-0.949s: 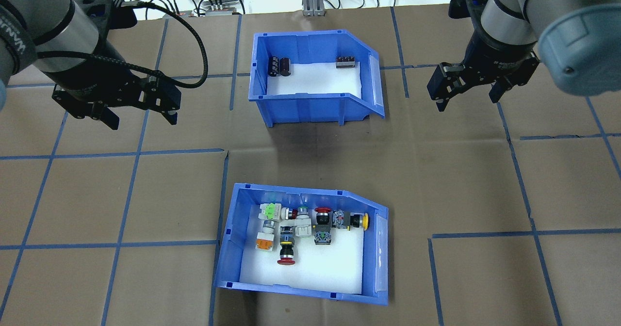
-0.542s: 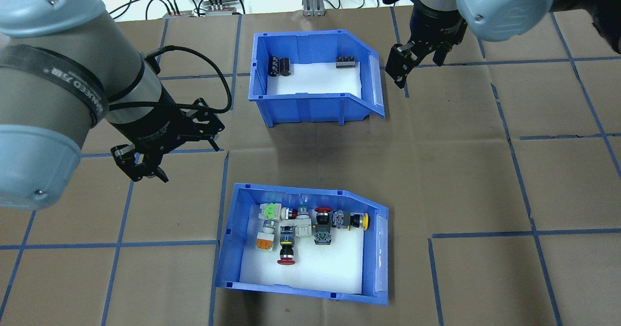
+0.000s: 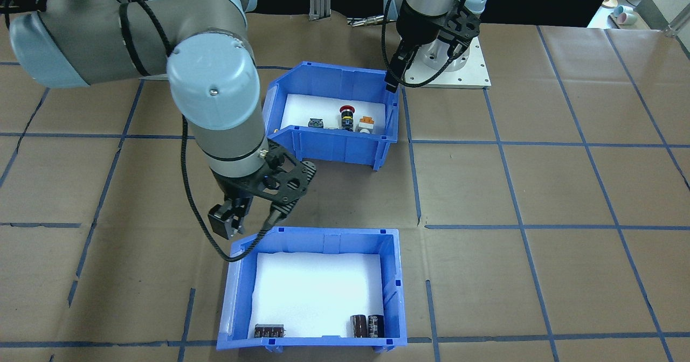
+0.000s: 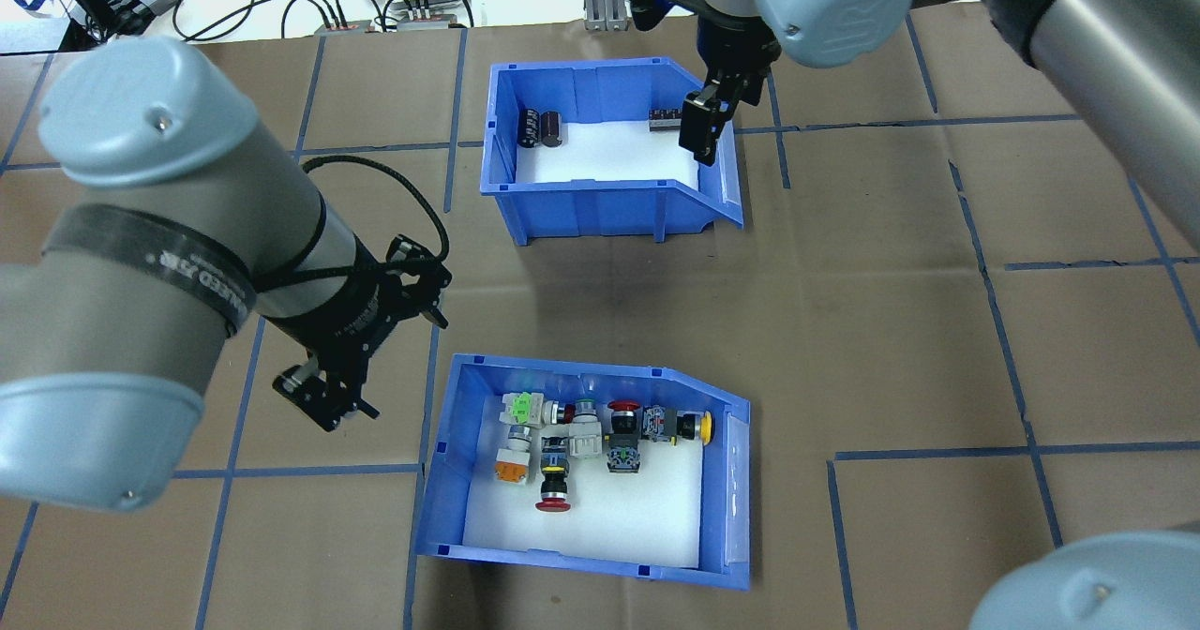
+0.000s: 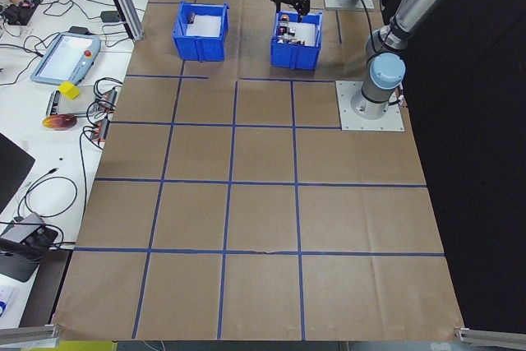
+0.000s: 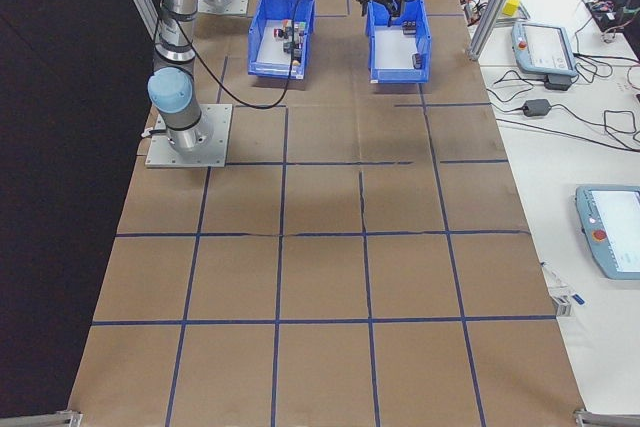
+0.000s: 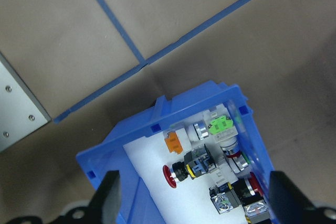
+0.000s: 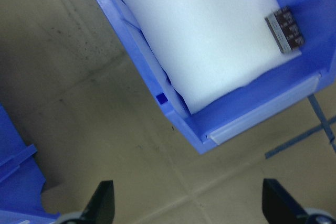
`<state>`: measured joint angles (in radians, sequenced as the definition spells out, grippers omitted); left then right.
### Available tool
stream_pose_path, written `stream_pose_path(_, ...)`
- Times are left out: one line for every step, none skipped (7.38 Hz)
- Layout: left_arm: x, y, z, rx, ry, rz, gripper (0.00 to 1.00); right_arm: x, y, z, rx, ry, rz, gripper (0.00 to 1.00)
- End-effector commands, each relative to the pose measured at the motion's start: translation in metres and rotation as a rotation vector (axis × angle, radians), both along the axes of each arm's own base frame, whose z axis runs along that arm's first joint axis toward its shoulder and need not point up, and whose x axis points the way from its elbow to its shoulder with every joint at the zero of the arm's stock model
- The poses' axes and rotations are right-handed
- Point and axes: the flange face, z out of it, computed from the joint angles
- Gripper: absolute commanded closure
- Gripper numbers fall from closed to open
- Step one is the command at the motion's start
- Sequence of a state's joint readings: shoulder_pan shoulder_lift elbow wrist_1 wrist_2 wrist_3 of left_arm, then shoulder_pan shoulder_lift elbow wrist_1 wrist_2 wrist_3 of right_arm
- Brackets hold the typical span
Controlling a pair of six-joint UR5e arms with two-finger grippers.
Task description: Place button box in front
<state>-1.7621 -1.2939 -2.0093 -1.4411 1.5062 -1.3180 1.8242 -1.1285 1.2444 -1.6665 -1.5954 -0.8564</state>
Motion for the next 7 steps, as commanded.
stream_pose_path(-0.031,0.034,-0.025,0.018,-0.007,0.174,0.01,0.061,0.004,-0.020,0.019,0.009,0.201,0.00)
stream_pose_path(-0.054,0.058,-0.043,0.058,-0.030,0.222,0.01,0.083,0.013,-0.027,0.028,0.011,0.241,0.00)
stream_pose_path(-0.066,0.083,-0.068,0.071,-0.047,0.222,0.01,0.090,0.015,-0.029,0.025,-0.003,0.276,0.00)
stream_pose_path(-0.068,0.096,-0.087,0.058,-0.034,0.243,0.01,0.092,0.014,-0.033,0.031,-0.004,0.366,0.00)
stream_pose_path(-0.070,0.103,-0.089,0.058,0.007,0.264,0.01,0.109,0.021,-0.046,0.048,0.001,0.441,0.00)
stream_pose_path(-0.071,0.104,-0.092,0.066,0.004,0.270,0.01,0.125,0.015,-0.071,0.020,0.005,0.471,0.00)
stream_pose_path(-0.071,0.109,-0.096,0.068,0.000,0.266,0.01,0.129,0.006,-0.095,0.006,0.001,0.464,0.00)
